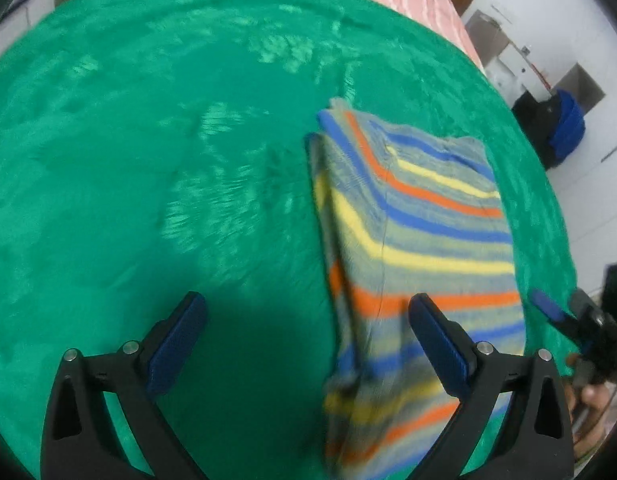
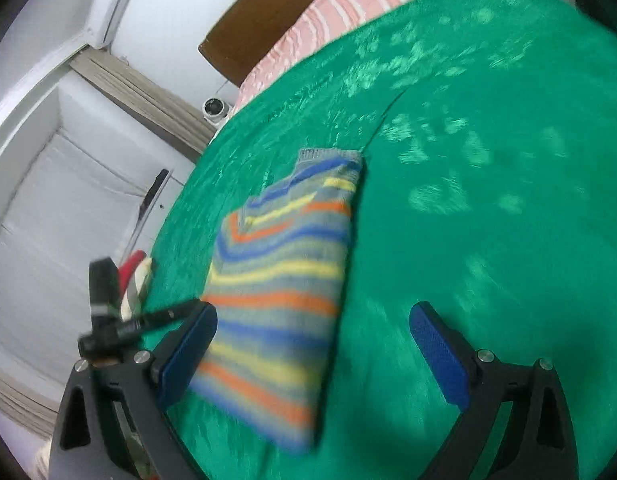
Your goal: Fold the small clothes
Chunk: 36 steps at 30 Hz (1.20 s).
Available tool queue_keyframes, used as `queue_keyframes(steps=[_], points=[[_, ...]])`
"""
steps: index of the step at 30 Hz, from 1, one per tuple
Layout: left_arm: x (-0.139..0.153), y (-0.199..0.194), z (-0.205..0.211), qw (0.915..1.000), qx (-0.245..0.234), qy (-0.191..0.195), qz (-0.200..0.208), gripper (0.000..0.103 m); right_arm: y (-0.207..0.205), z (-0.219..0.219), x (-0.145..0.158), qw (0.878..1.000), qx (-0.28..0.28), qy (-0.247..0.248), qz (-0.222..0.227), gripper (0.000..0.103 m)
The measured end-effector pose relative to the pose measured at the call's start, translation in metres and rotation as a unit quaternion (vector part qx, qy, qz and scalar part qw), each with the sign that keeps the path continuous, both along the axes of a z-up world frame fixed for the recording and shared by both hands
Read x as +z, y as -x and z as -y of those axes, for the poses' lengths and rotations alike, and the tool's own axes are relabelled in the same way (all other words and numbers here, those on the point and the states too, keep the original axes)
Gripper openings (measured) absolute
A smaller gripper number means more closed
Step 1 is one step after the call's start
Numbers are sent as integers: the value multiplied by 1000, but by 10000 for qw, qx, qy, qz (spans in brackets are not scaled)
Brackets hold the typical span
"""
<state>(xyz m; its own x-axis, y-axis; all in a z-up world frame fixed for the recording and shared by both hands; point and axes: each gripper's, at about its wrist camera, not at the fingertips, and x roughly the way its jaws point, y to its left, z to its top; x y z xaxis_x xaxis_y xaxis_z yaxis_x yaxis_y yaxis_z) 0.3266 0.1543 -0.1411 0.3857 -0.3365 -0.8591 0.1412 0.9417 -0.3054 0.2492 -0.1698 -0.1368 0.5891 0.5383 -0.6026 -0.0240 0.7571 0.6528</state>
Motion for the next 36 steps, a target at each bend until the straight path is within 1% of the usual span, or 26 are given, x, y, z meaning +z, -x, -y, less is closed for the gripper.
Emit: queue_keyframes(steps=[3,4,5,6,7,8,10,11,13,14,16,18,19,20,21,22,23,24,26,27,28,29,30,32,34,36], points=[[-5,-6,14,9999,-104,57,32,101,-34,-21,-18,9996,166,-159,-154,89],[-7,-8,19,9999,-157,-19,19,100,-44,-33,-26,9993,215,-149,-257,81],[-9,-8,25,9996,-207,-161,54,88,-50,-42,-31,9992,217,-111,-324,67],[-9,-7,31,9989,-282,-331,152,58,-52,-50,-34,9991,215,-28,-351,61],[-8,-6,37,9982,-428,-344,237,39,-53,-66,-33,9985,253,332,-341,44],[-8,-5,41,9981,-539,-216,202,21,-52,-77,-30,9964,314,734,-289,33],[2,1,46,9974,-499,-344,378,16,-45,-99,-17,9855,415,1647,11,30],[9,4,48,9967,-513,-388,500,15,-38,-111,-6,9766,462,2084,263,28],[30,12,47,9953,-497,-328,763,15,-27,-121,13,9696,473,2316,624,27],[41,16,46,9945,-478,-283,886,15,-20,-122,26,9678,332,2315,927,27],[64,22,45,9924,-433,-194,1136,15,-9,-122,48,9663,271,2253,1217,27],[83,26,43,9884,-390,-240,1448,17,-7,-116,68,9660,262,2128,1446,27],[86,24,45,9867,-361,-315,1555,22,-9,-113,73,9664,255,2077,1495,27],[85,21,46,9858,-298,-442,1592,43,-15,-107,77,9683,234,1965,1522,29],[76,15,48,9868,-260,-631,1468,85,-21,-101,74,9716,239,1868,1433,32],[61,11,48,9887,-230,-853,1213,94,-28,-96,68,9750,249,1841,1222,49],[51,14,45,9885,-160,-986,1138,85,-36,-87,56,9768,171,1981,798,76],[41,21,40,9877,-116,-1098,1106,78,-36,-79,47,9759,55,2108,559,84],[31,41,31,9870,-113,-1152,1115,78,-13,-61,36,9722,-106,2293,459,86],[32,58,26,9850,-24,-1210,1232,79,-2,-56,35,9692,-122,2413,471,87],[35,71,23,9829,55,-1237,1364,80,15,-52,34,9636,-112,2624,501,91],[41,85,21,9807,123,-1244,1506,85,31,-50,35,9593,-93,2768,557,93],[52,104,19,9771,177,-1228,1727,93,46,-50,38,9557,-73,2872,645,93],[70,137,19,9680,267,-1258,2153,101,82,-51,53,9451,-60,3118,982,93],[95,176,23,9523,302,-1321,2736,103,121,-55,78,9285,-200,3397,1485,94],[113,205,26,9462,200,-1304,2954,103,161,-57,99,9125,-498,3496,2063,103]])
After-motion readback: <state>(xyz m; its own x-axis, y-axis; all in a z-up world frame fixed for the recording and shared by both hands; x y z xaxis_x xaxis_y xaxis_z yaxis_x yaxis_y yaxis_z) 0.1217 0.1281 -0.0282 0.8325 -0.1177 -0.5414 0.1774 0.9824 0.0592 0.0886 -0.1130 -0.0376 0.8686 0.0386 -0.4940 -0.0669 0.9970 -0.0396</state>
